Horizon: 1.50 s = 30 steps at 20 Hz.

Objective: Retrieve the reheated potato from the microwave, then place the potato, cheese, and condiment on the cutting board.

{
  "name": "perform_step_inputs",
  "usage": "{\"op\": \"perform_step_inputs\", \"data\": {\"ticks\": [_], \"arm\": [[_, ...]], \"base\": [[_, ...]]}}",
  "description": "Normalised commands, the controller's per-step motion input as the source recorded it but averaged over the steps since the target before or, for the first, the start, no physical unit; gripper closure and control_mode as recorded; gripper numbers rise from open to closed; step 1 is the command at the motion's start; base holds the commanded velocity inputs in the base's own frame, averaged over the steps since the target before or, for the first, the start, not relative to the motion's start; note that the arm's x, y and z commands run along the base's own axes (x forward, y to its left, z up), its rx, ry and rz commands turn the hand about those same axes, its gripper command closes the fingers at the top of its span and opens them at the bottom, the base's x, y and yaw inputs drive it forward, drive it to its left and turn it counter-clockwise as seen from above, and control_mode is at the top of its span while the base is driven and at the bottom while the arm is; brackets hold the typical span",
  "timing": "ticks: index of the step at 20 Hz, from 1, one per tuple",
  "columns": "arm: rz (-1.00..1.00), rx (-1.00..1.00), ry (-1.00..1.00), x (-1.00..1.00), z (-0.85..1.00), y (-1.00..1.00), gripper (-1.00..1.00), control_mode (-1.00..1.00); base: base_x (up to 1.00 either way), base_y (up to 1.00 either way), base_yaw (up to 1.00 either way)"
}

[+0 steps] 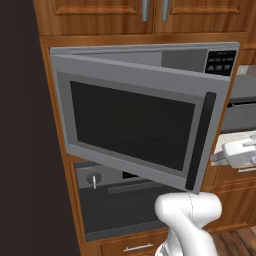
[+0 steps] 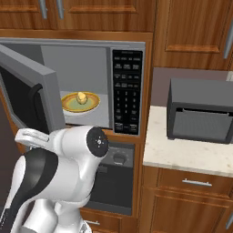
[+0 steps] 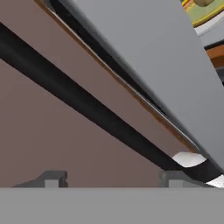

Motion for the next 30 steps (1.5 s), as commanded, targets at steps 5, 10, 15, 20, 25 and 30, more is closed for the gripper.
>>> {"op": "perform_step_inputs", "data": {"ticks": [5,10,15,20,25,30], "arm": [[-0.01,0.09,0.05,-0.15,0.07,-0.32,-1.00,-1.00],[0.07,0.13,0.03,0.26,0.02,-0.35,-1.00,-1.00],[0.15,0.16,0.03,0.38,0.00,-0.28,-1.00,-1.00],[0.05,0.25,0.03,0.39,0.02,-0.20,-1.00,-1.00],[-0.04,0.19,0.02,0.44,0.00,-0.01,-1.00,-1.00],[-0.08,0.10,0.00,0.45,-0.04,0.04,-1.00,-1.00]], "base": [[0.00,0.00,0.00],[0.00,0.00,0.00],[0.00,0.00,0.00],[0.00,0.00,0.00],[0.00,0.00,0.00],[0.00,0.00,0.00]]}}
